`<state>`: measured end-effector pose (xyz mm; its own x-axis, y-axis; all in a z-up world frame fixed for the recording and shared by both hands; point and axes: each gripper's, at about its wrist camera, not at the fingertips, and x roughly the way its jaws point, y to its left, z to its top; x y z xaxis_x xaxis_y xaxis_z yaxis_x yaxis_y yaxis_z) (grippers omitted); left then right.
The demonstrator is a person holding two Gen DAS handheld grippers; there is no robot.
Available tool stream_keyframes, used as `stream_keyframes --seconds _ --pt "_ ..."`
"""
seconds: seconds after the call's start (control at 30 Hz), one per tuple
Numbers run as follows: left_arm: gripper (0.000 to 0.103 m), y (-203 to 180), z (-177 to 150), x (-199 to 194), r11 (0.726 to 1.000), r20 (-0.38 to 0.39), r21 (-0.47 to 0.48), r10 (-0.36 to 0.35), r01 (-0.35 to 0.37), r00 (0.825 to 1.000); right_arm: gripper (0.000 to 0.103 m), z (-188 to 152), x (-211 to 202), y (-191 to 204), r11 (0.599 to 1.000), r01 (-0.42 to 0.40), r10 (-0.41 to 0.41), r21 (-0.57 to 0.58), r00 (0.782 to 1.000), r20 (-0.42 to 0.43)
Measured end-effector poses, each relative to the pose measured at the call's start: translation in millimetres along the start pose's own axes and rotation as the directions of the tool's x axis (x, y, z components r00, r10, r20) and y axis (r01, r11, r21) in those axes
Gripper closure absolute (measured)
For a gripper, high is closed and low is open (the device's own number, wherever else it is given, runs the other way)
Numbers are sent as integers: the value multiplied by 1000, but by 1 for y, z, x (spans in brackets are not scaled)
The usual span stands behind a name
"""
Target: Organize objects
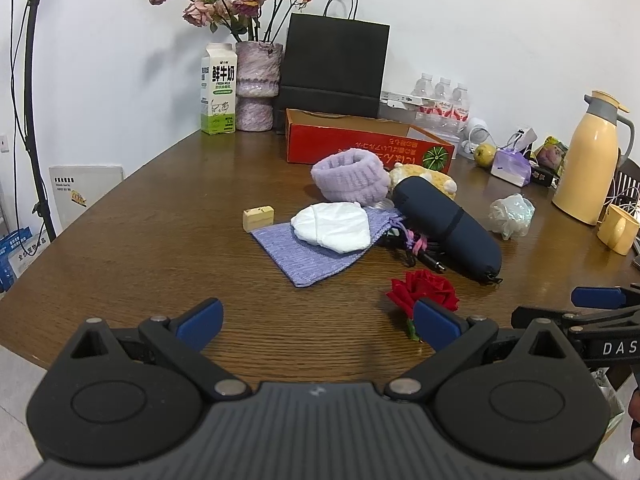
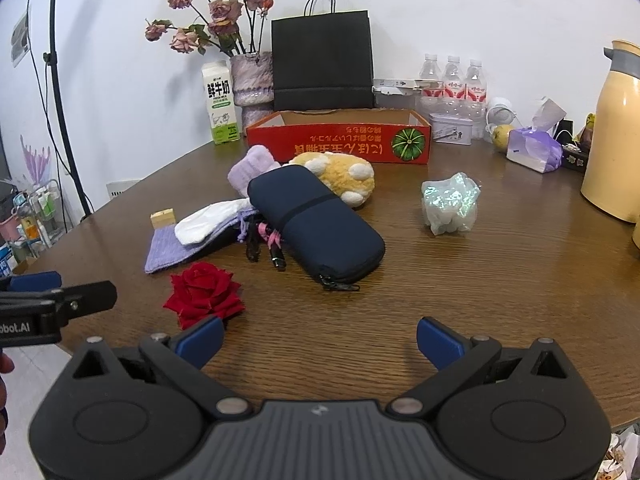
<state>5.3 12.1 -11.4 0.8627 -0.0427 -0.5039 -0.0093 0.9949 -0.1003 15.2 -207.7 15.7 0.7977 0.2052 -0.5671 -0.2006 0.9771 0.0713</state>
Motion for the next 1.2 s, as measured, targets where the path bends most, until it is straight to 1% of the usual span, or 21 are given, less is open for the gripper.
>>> stream_keyframes --seconds 0.33,0.53,0.77,0.93,1.1,1.2 --pt "0 18 -2 8 999 -6 -36 10 -10 1000 0 3 12 15 999 -29 27 -42 999 -39" --pt "0 34 -5 13 998 -9 -65 18 -18 1000 0 5 27 34 995 -54 49 -79 997 -62" --pt "0 56 -6 18 995 -3 -96 31 -32 1000 1 7 52 52 993 -88 79 -84 992 -100" --pt "0 71 -7 22 992 -9 -123 39 -39 999 1 11 64 66 991 -99 92 -92 992 -82" --pt "0 80 -7 27 990 -13 -135 38 -40 999 0 12 73 77 989 -79 71 -123 995 -72" --pt "0 83 -8 28 990 -9 -137 39 -40 999 0 13 76 79 989 -82 74 -127 995 -63"
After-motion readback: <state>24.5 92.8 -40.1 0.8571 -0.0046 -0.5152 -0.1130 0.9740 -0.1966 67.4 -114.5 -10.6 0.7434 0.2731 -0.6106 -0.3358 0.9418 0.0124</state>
